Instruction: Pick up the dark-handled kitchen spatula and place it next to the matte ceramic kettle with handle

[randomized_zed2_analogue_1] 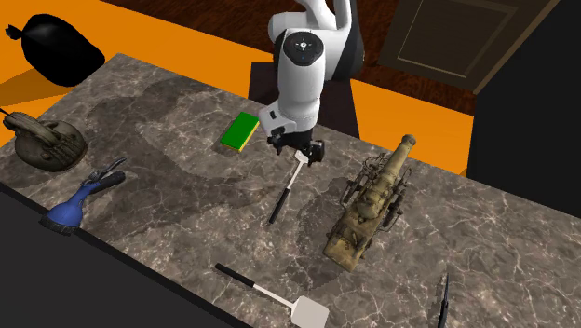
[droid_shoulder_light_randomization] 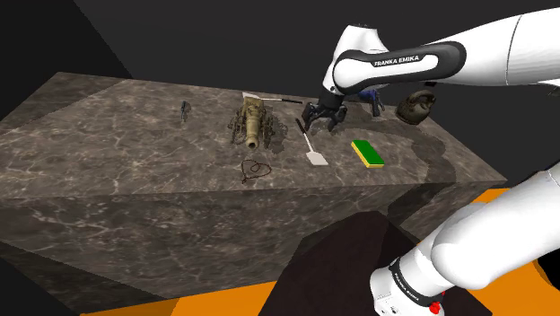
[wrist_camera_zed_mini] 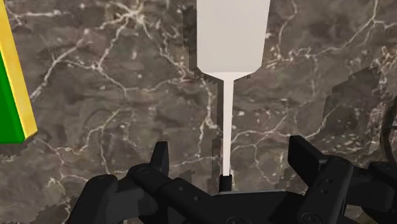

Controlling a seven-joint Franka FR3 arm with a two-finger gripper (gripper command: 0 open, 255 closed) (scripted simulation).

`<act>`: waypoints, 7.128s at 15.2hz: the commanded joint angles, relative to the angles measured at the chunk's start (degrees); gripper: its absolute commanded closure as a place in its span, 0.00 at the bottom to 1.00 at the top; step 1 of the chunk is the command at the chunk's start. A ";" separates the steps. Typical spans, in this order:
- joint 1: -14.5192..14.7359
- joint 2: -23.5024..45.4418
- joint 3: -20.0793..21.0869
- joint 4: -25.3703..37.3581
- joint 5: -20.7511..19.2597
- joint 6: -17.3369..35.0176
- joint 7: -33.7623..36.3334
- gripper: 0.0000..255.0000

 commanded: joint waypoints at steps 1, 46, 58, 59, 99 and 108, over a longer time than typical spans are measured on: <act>-0.15 4.20 -0.07 2.46 0.24 2.46 1.19 0.00; -0.19 3.00 -0.09 9.60 0.37 -5.70 1.25 1.00; -0.15 1.72 -0.04 17.48 0.43 -14.86 1.05 1.00; -0.15 1.69 -0.03 18.22 0.44 -15.63 1.04 1.00; -7.06 2.41 -8.23 41.85 0.64 -38.19 -14.71 1.00; -12.86 4.62 -15.72 44.52 1.44 -38.57 -27.92 1.00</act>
